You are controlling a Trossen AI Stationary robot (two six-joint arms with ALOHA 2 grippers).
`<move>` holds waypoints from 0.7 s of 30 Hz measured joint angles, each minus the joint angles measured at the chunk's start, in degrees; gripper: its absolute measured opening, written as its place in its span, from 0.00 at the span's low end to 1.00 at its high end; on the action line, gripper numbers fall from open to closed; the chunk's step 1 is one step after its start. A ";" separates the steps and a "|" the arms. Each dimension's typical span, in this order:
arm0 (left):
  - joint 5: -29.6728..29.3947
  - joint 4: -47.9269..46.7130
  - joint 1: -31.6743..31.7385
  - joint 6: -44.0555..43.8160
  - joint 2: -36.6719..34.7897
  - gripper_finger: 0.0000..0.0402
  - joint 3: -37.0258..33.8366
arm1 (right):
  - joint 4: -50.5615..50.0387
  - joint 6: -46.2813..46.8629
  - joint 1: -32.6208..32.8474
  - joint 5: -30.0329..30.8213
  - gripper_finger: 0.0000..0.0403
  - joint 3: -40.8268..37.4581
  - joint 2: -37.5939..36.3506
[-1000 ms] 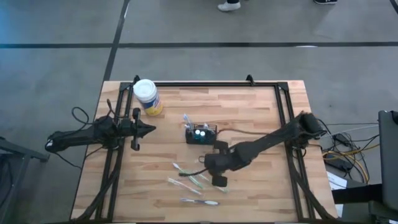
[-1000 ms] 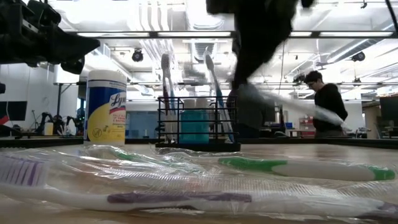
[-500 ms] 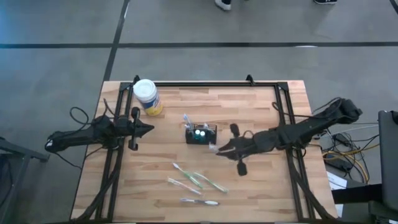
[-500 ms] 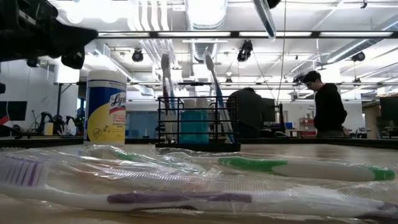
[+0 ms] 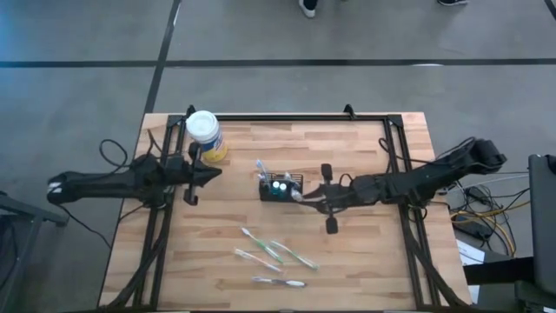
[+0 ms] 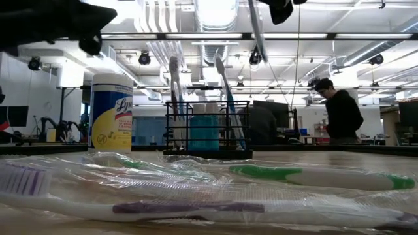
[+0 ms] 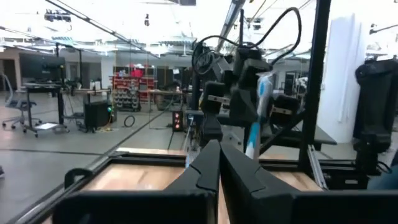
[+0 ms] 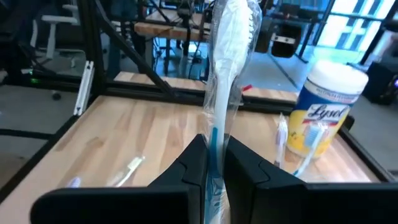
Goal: Pick & Place toothbrushing station
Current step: Put the blue toothbrush into the mesh organizer
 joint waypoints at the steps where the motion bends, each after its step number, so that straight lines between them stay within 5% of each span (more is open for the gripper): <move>1: 0.01 0.69 0.01 0.12 2.11 0.05 1.13 | 1.17 -0.80 -0.11 0.00 0.07 0.00 0.44; 21: 12.14 1.93 -3.00 5.70 38.34 0.70 30.00 | -5.24 -9.71 -1.18 -0.64 0.07 12.26 5.58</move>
